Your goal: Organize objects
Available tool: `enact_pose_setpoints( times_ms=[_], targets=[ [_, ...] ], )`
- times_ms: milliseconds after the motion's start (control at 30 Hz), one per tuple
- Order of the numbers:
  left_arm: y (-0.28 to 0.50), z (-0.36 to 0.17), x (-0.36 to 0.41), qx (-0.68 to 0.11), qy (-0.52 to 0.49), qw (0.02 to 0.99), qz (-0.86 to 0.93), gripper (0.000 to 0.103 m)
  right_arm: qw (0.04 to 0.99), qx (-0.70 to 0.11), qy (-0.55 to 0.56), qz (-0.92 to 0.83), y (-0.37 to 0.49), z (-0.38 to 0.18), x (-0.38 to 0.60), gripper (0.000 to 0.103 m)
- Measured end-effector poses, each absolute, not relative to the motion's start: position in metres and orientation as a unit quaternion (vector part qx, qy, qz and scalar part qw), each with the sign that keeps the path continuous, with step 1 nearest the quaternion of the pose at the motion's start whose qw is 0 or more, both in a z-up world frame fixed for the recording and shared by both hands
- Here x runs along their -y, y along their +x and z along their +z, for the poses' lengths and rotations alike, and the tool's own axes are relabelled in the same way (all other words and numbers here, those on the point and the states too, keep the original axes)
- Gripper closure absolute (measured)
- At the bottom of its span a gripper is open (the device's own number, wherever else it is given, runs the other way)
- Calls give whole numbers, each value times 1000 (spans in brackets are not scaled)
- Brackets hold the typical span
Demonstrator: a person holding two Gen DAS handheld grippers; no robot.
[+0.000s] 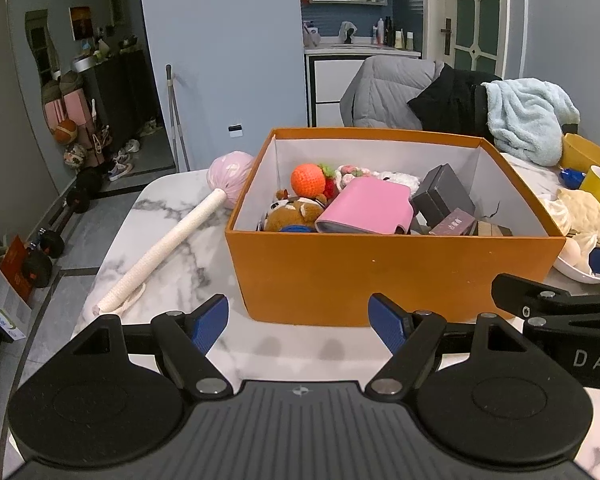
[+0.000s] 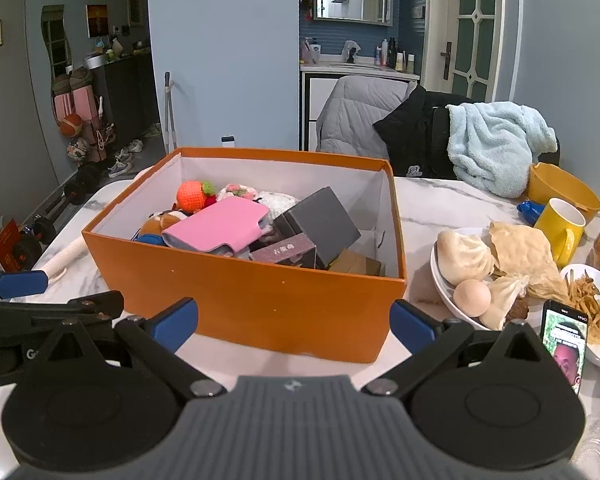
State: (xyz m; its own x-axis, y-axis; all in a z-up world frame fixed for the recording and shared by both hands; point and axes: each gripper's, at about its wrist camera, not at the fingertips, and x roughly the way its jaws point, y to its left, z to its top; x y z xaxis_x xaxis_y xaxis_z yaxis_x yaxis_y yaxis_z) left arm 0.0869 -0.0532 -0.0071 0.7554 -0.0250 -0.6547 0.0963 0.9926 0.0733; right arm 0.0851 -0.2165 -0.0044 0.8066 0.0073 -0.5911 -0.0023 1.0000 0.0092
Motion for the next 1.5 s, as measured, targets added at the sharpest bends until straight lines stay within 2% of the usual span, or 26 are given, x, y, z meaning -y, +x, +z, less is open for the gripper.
enact_pose_setpoints(
  times_ms=[1500],
  targets=[
    [85,-9,52,-347,59,936,-33,12,949,-314,0,2,85,-7,217,1]
  ],
)
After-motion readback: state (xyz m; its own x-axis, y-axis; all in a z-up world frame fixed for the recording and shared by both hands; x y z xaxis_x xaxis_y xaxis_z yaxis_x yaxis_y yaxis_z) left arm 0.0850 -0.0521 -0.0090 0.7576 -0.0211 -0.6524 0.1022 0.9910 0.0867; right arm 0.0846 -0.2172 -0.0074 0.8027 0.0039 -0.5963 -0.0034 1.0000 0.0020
